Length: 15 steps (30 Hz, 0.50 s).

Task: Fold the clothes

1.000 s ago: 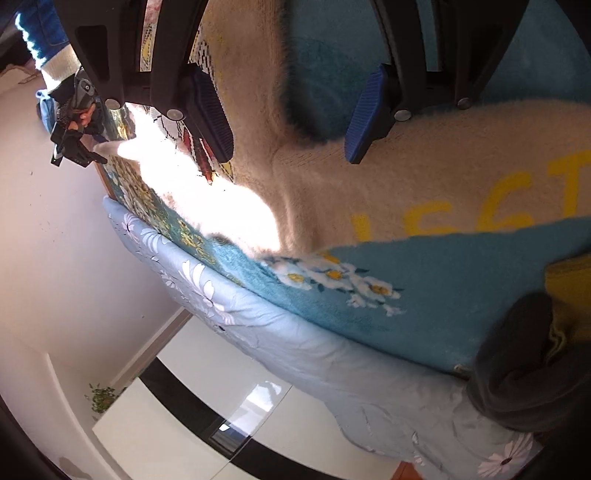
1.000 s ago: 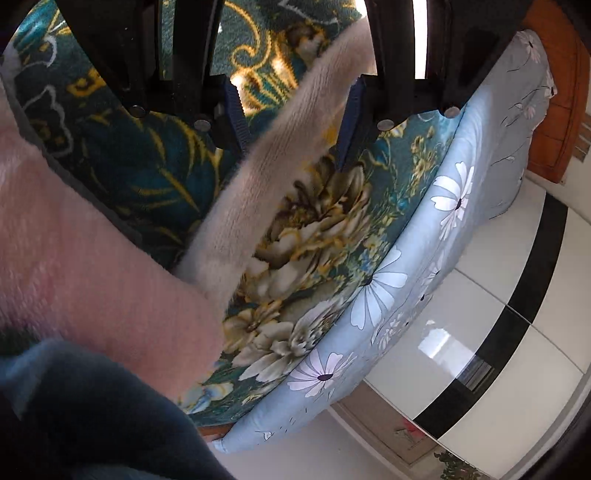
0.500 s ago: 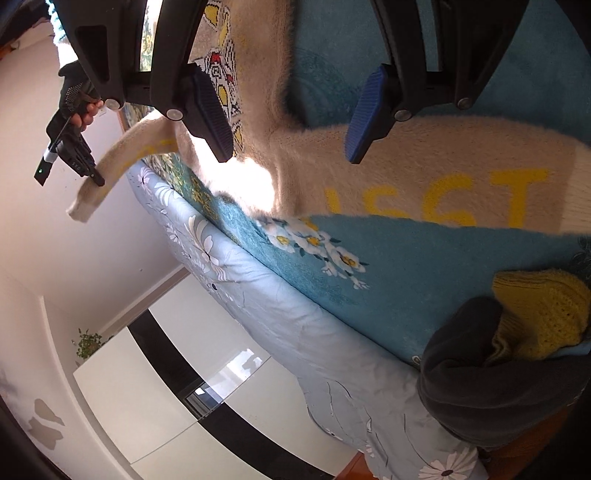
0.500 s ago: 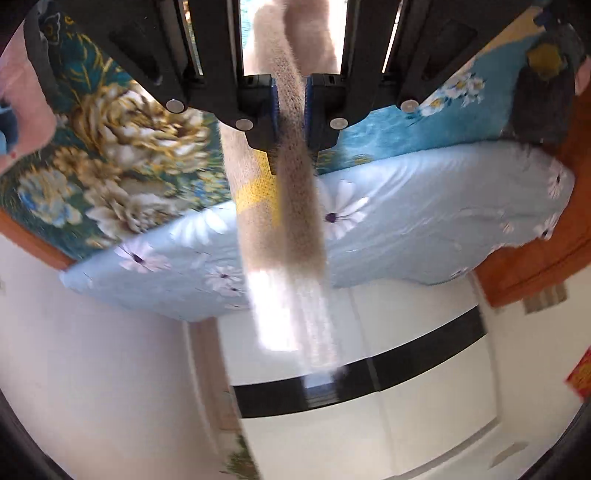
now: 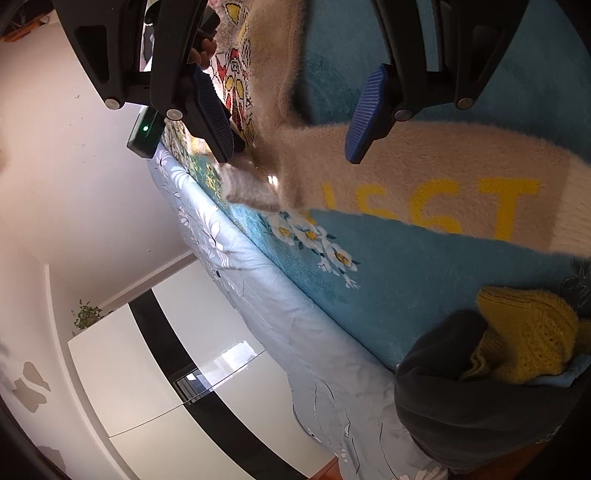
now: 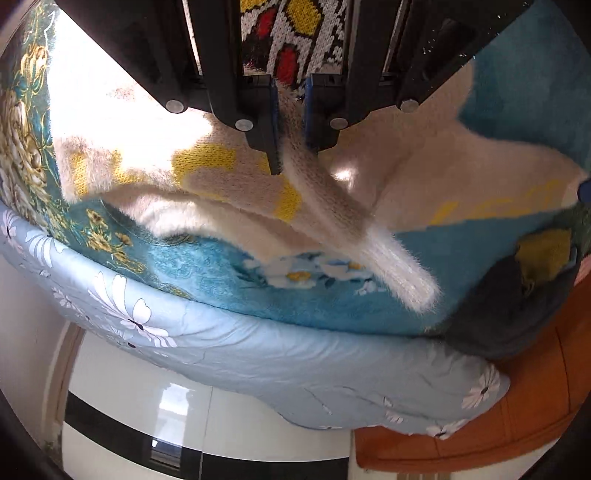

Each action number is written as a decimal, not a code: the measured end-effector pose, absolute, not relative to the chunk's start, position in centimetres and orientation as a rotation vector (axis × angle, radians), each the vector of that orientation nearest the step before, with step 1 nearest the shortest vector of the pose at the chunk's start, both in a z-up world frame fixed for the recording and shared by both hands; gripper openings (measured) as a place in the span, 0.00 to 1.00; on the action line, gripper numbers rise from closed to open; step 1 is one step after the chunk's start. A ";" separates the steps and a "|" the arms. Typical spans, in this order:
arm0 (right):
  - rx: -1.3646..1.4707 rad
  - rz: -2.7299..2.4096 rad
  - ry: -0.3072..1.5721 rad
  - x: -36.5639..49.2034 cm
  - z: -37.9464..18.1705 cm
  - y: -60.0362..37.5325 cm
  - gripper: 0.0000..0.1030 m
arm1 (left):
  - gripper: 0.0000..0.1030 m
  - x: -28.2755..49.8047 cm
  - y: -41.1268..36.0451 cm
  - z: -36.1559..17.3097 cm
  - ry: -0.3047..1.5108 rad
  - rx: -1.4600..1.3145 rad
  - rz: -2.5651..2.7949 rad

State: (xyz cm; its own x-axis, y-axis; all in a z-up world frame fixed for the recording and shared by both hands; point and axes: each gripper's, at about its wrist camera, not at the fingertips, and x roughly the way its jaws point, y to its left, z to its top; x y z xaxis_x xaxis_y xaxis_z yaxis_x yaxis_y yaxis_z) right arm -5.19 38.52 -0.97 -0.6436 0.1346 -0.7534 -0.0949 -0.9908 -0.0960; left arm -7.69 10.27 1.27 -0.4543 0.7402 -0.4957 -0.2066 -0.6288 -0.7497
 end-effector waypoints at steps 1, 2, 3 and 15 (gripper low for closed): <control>-1.264 2.732 -0.127 -5.0 -1.4 37.8 0.11 | 0.65 -7.7 10.3 1.2 -0.826 -1.144 2.107; -1.275 2.726 -0.160 -4.8 -1.7 37.4 0.11 | 0.65 -7.8 10.4 1.1 -0.826 -1.148 2.103; -1.286 2.720 -0.192 -4.6 -2.0 37.0 0.13 | 0.65 -7.9 10.5 1.0 -0.827 -1.153 2.100; -1.394 2.886 0.117 -0.5 0.3 38.6 0.38 | 0.66 -8.8 15.7 0.6 -0.660 -1.120 2.136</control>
